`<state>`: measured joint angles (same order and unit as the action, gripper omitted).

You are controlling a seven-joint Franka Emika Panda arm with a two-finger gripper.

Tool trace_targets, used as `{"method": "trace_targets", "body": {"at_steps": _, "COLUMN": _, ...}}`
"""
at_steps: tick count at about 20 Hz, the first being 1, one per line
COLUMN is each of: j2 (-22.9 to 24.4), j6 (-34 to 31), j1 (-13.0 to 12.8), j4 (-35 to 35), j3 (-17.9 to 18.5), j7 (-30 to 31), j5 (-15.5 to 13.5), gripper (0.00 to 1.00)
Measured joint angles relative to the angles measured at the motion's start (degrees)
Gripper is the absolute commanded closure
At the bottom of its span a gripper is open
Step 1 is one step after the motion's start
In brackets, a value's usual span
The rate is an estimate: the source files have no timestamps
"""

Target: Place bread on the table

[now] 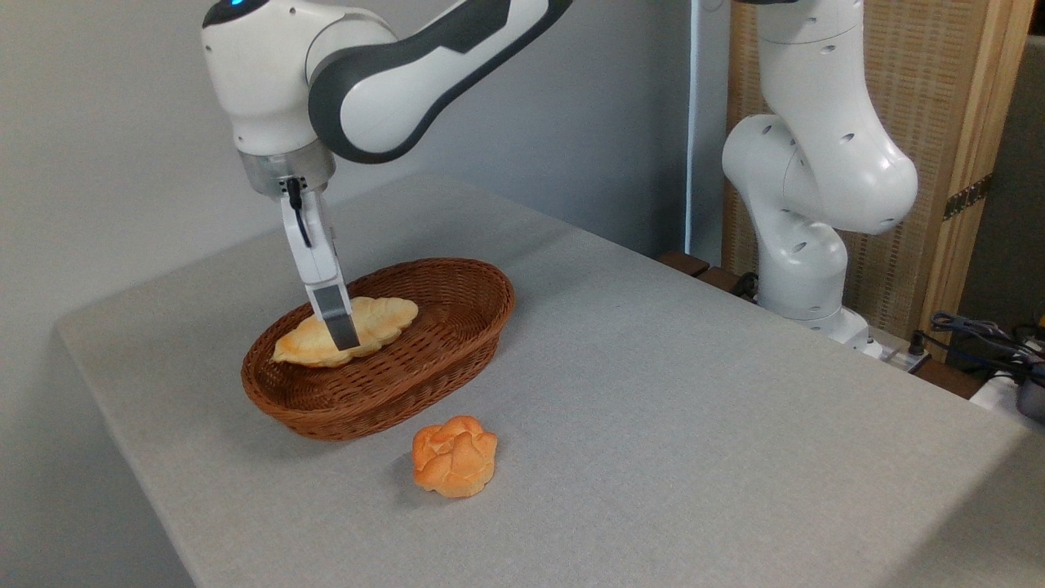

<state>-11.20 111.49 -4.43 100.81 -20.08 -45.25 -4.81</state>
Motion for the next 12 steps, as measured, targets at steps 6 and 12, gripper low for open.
{"method": "trace_targets", "body": {"at_steps": 6, "j2": -0.32, "j6": 0.08, "j1": 0.03, "j4": -0.17, "j3": -0.57, "j7": -0.18, "j5": -1.93, "gripper": 0.00}}
{"method": "trace_targets", "body": {"at_steps": 12, "j2": -0.19, "j6": -0.10, "j1": 0.12, "j4": -0.18, "j3": -0.57, "j7": -0.18, "j5": -3.70, "gripper": 0.00}}
